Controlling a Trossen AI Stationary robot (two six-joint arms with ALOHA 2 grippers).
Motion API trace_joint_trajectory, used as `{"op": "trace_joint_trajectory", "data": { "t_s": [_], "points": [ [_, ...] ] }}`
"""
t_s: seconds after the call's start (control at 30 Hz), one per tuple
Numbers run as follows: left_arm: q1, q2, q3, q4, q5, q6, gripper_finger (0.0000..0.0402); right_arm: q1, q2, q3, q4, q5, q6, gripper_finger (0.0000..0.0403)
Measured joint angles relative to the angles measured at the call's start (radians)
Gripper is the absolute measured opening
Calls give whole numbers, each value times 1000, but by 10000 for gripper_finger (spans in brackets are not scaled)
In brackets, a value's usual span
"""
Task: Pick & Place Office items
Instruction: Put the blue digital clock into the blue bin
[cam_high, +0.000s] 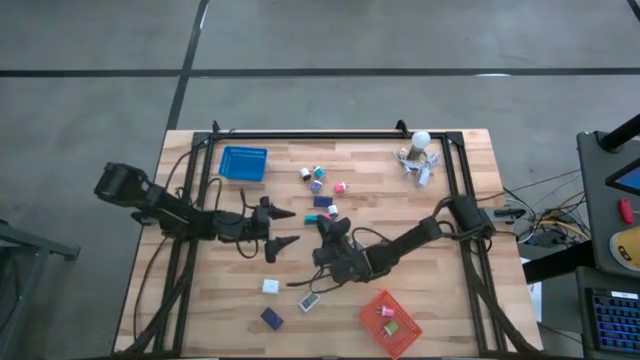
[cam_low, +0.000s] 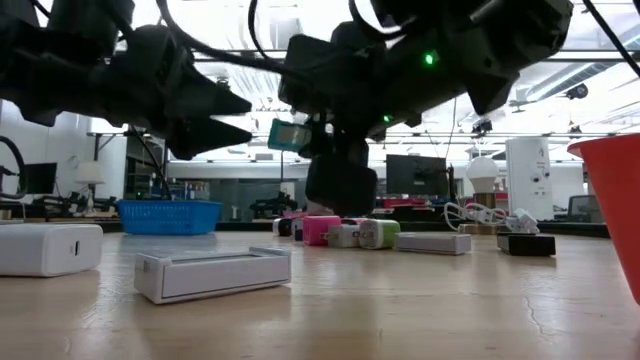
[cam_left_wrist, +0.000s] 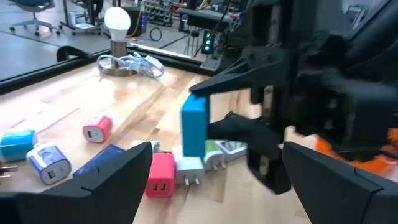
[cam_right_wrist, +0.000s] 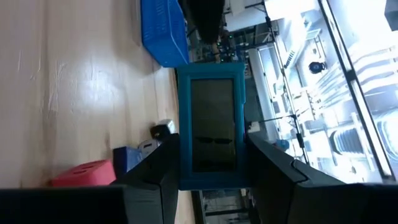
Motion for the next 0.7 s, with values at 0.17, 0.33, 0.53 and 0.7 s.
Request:
{"op": "trace_joint_trajectory", "data": {
  "t_s": [0.17, 0.33, 0.53, 0.7],
  "points": [
    [14, 13, 14, 3, 2, 14, 347, 7, -2, 33, 1, -33, -10, 138],
    [15, 10, 30, 3, 6, 31, 344, 7, 2, 58, 0, -53, -27, 138],
    [22, 12, 30, -1, 6, 32, 343, 7, 6, 68, -2, -59, -29, 138],
    [23, 12, 31, 0, -4, 31, 341, 7, 6, 68, -2, -61, -29, 138]
  ]
}}
